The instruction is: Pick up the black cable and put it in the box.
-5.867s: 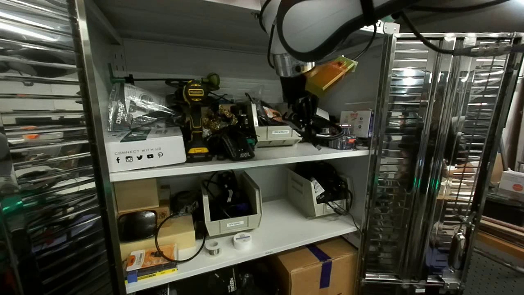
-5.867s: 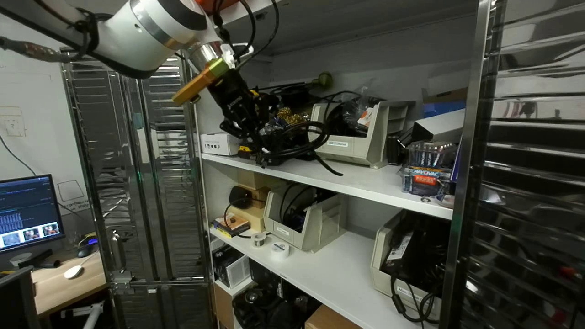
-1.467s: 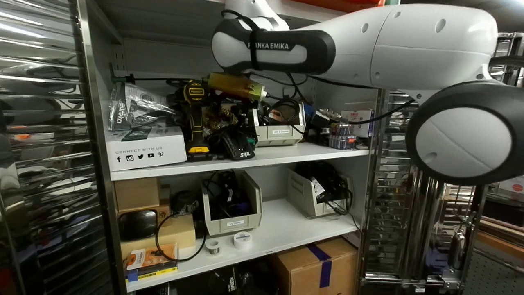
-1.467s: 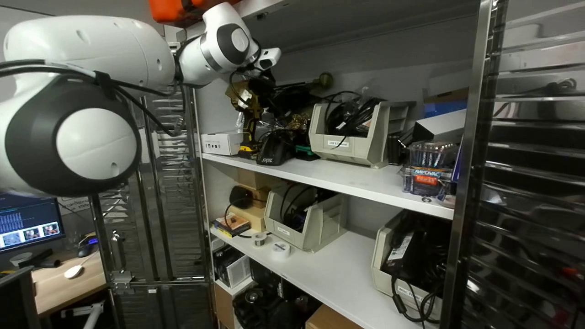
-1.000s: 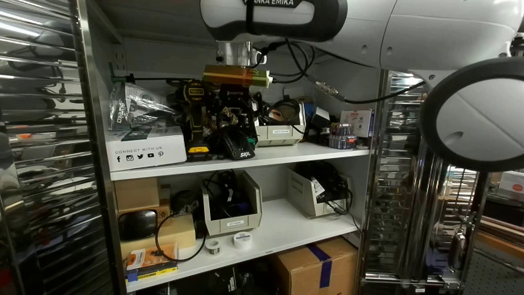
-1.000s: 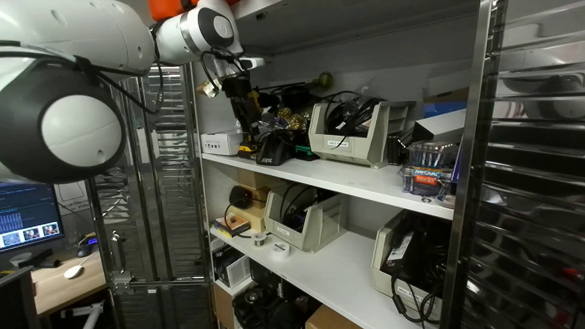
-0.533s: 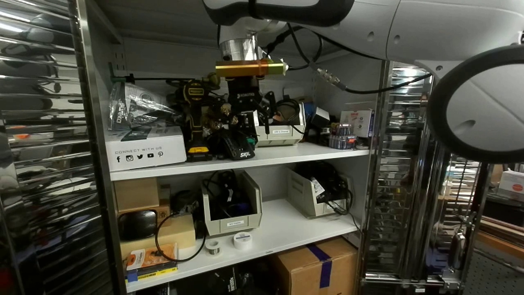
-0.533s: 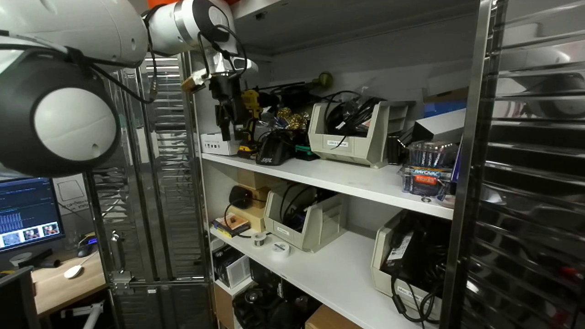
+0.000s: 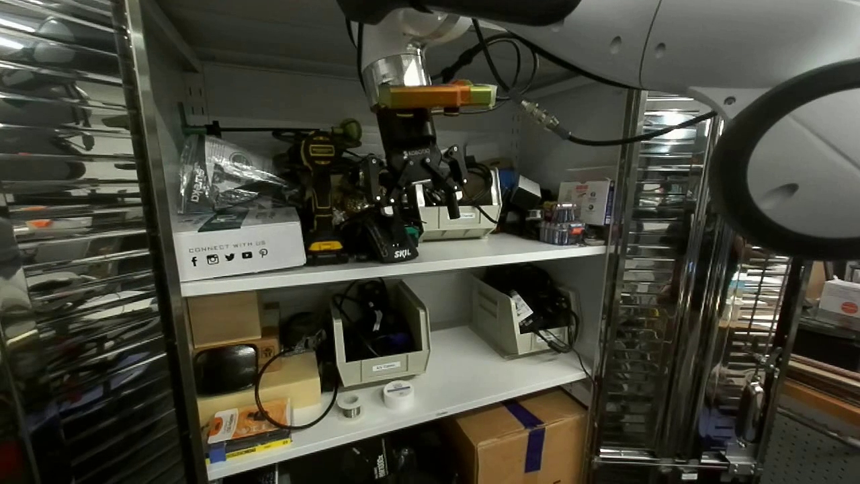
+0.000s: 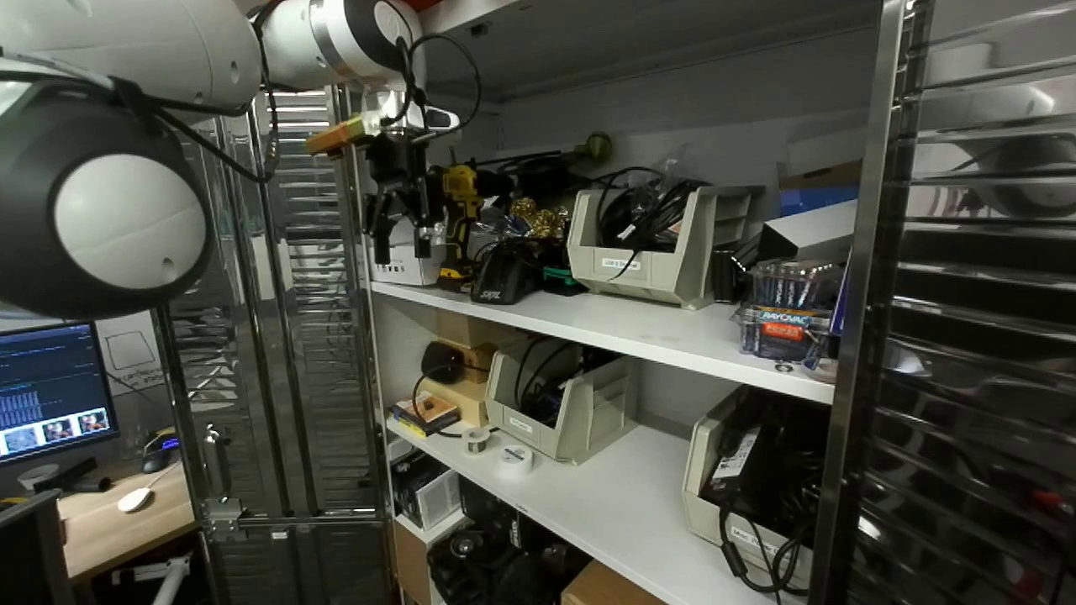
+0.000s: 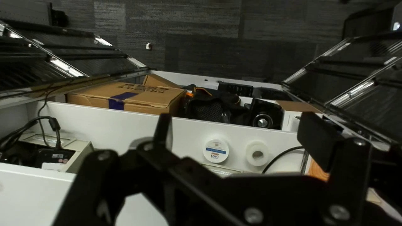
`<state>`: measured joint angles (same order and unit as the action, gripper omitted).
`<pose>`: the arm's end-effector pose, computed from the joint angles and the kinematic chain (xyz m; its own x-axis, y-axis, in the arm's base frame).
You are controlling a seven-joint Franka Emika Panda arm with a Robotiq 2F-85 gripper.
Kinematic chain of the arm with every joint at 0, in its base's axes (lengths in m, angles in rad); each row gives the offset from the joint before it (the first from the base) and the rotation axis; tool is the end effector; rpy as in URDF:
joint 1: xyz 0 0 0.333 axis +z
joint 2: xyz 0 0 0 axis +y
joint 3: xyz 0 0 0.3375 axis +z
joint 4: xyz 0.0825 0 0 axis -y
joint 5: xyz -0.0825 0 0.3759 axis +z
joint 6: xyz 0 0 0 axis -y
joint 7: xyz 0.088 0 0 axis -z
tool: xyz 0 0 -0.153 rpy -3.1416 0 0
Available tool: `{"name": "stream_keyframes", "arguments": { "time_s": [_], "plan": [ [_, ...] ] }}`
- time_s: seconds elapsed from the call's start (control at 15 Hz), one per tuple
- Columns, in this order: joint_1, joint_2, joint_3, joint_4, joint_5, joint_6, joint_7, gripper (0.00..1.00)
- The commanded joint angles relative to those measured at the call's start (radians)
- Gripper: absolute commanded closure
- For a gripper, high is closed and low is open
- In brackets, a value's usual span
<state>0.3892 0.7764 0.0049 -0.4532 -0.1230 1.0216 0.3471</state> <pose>0.6332 0.2380 0.5528 0.9881 -0.0208 -0.1527 0.0063 -0.9846 0.1746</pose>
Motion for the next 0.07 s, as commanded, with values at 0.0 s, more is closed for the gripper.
{"name": "stream_keyframes", "arguments": {
  "time_s": [0.0],
  "plan": [
    [0.001, 0.001, -0.004, 0.003, 0.002, -0.003, -0.006, 0.00]
  ]
}}
